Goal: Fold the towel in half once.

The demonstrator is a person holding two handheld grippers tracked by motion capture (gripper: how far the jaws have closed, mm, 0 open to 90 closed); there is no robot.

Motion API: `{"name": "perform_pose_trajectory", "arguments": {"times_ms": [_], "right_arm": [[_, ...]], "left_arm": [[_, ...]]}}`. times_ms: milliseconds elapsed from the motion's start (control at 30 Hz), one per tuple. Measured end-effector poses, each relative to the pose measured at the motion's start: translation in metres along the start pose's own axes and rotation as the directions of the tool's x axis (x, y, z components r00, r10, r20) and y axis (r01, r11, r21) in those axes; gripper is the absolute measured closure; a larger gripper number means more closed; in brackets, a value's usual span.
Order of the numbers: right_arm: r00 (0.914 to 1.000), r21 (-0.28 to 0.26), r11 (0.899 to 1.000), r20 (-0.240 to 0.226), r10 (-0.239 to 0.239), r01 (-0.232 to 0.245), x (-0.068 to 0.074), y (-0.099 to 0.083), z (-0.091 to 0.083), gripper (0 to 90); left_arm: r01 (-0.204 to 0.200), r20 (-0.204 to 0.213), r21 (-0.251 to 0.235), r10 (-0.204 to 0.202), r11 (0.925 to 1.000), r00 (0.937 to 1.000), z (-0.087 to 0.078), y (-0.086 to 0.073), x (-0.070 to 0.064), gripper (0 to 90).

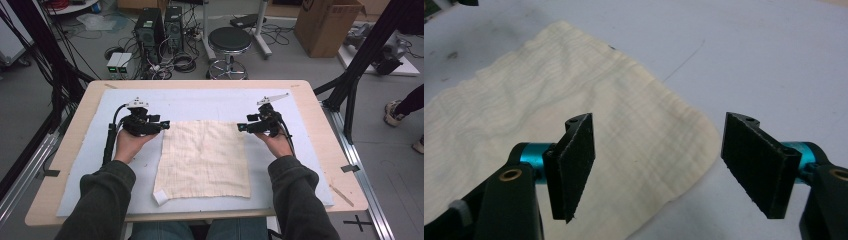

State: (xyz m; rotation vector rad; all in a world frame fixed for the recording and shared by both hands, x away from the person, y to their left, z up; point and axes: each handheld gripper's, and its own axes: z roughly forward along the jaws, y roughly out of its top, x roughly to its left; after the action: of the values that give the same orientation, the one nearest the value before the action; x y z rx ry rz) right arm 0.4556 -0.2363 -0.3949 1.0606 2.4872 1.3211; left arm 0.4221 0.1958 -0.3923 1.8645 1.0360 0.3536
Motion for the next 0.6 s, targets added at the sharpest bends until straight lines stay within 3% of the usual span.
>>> {"name": "perform_pose_trajectory", "arguments": {"times_ms": [133,300,433,600], "right_arm": [[0.9995,-0.001,1.000,0.023,0.024,-0.024,-0.009,-0.001,0.004,30.4],[0.9979,-0.023,0.999,0.044,0.047,-0.046,-0.014,-0.002,0.010,35.1],[0.9973,-0.005,0.999,0.056,0.049,-0.049,-0.016,-0.004,0.019,39.5],[0.9947,0.032,0.997,0.081,0.064,-0.066,-0.020,-0.008,0.027,46.3]], "left_arm": [[0.033,-0.023,-0.013,-0.033,0.9994,0.9992,0.011,0.001,0.006,47.6],[0.057,-0.073,0.025,-0.055,0.9981,0.9958,0.025,-0.006,0.013,49.4],[0.085,-0.085,0.039,-0.081,0.9956,0.9931,0.036,-0.010,0.014,51.0],[0.085,-0.104,0.068,-0.078,0.9941,0.9915,0.045,-0.015,0.014,52.7]]}}
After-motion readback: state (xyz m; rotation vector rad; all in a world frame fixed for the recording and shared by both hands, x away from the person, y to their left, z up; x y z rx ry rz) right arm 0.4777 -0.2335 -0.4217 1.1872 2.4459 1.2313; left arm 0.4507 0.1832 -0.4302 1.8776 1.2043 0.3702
